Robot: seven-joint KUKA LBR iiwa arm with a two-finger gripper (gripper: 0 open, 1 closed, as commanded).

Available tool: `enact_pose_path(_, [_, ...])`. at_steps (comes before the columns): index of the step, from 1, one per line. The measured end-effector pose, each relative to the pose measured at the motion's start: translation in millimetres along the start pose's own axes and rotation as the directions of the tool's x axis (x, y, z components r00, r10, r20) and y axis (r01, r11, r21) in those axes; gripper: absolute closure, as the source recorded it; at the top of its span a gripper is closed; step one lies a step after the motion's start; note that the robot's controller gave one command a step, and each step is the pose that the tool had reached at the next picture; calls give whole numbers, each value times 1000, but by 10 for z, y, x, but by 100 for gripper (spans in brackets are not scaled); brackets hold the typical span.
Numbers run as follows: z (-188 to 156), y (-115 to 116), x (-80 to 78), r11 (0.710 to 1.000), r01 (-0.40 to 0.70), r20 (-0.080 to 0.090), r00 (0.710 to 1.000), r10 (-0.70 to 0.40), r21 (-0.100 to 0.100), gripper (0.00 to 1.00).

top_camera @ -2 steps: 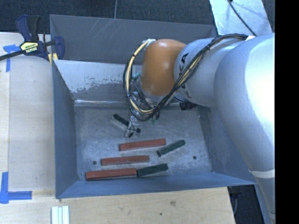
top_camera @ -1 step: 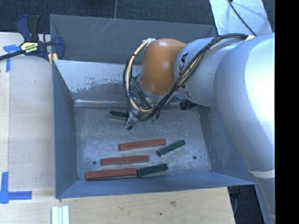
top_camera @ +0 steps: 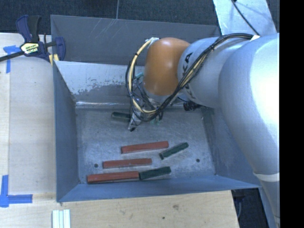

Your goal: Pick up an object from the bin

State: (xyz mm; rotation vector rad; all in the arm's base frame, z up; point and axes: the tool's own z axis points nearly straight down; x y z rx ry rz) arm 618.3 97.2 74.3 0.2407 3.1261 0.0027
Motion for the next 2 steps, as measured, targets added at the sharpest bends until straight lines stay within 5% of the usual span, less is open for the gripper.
enact_pose_path(2, [-1271,-2,-61,1000,-4,4,1000,4,-1,100])
